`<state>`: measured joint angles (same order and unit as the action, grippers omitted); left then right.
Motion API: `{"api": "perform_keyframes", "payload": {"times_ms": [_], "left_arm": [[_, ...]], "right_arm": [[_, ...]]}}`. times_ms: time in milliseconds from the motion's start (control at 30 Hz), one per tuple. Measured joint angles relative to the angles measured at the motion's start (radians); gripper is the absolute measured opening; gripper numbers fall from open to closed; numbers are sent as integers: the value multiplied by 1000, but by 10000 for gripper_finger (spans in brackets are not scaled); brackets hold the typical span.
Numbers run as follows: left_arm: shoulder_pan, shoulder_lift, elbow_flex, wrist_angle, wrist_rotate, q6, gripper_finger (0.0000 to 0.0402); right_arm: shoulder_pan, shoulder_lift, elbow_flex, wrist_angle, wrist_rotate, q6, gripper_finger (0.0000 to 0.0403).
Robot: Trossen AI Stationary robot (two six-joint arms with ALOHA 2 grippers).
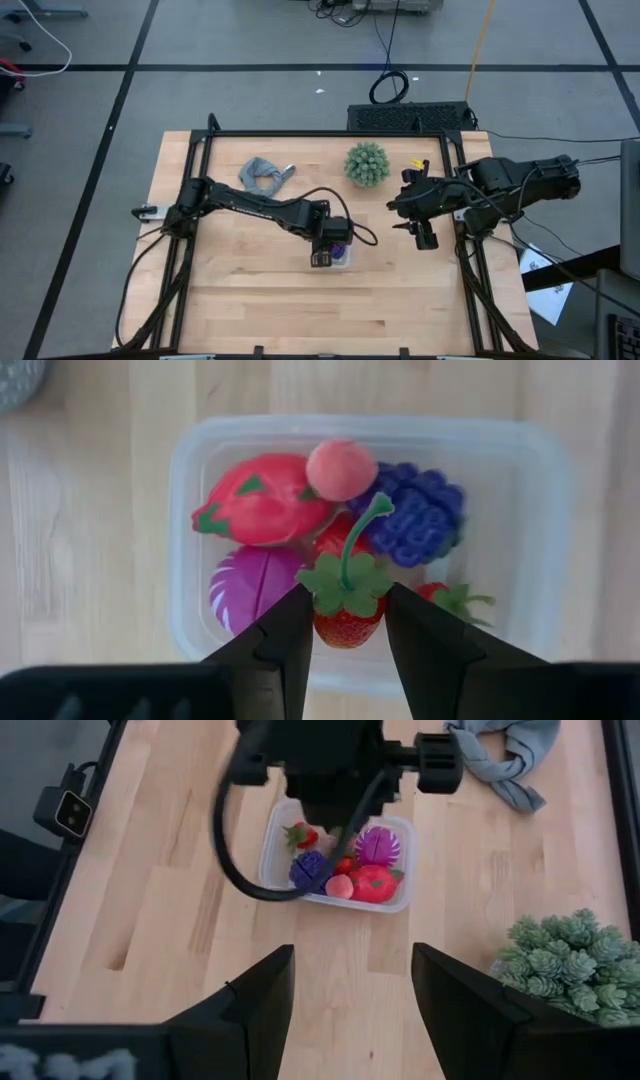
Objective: Pick and placing Produce into tupperware
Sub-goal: Put the strawberry into the transparent bin
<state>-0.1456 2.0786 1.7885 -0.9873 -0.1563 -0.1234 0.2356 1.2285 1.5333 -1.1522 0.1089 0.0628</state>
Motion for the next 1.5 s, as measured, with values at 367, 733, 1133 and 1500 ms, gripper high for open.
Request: {"api": "perform_keyframes", "payload": {"times_ms": [367,733,1133,1500], "left_arm": [[18,61,0,46,39,-13,124],[15,79,-1,58,61,-49,124],[20,80,-67,105,59,-69,124],[20,79,-67,119,53,-61,124]], "right_arm": [[0,0,0,-8,0,3,193],[0,0,0,-12,0,3,193],[0,0,0,-11,0,3,193],[0,0,0,-4,0,3,193]]}}
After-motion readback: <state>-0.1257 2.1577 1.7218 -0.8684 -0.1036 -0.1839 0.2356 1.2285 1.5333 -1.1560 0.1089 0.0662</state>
